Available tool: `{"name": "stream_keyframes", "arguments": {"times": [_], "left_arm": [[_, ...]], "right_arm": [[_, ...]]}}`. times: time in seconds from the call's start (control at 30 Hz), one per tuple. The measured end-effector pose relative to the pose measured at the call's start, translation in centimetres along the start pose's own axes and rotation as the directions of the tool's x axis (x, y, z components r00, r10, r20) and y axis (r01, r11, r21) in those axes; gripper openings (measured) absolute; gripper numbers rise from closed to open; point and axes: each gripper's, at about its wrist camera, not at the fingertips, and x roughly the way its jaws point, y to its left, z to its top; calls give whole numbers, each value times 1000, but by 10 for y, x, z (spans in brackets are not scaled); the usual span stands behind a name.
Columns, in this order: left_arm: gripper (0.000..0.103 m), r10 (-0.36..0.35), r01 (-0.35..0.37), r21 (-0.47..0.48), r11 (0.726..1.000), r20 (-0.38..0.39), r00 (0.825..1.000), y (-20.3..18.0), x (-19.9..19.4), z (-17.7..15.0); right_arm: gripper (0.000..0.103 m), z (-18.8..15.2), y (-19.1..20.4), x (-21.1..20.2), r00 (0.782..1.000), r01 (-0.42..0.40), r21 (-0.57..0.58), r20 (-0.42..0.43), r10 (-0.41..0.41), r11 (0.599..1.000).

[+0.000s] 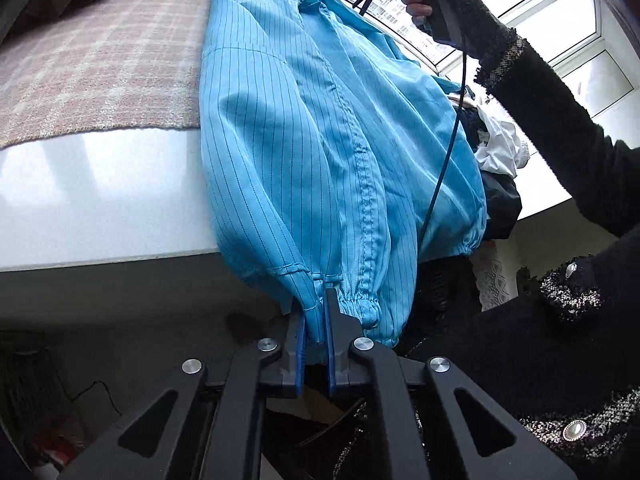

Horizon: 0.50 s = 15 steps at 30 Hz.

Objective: Fold clothes

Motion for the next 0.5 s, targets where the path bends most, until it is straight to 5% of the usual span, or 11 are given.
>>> {"name": "stream_keyframes", "arguments": {"times": [0.13, 0.2, 0.33, 0.5], "left_arm": [[6, 17, -17, -38, 999, 8, 1000, -2, -10, 4], [6, 32, -31, -53, 998, 7, 999, -1, -11, 3], [6, 49, -49, -81, 996, -4, 999, 2, -3, 2], [6, 67, -70, -112, 991, -27, 997, 7, 6, 3]], "right_arm": [[19, 30, 12, 58, 985, 164, -146, -32, -170, 976], [20, 41, -5, 67, 991, 120, -114, -51, -127, 986], [42, 61, -37, 82, 995, 57, -77, -77, -63, 995], [44, 70, -56, 99, 983, -94, -30, -159, 88, 995]]}}
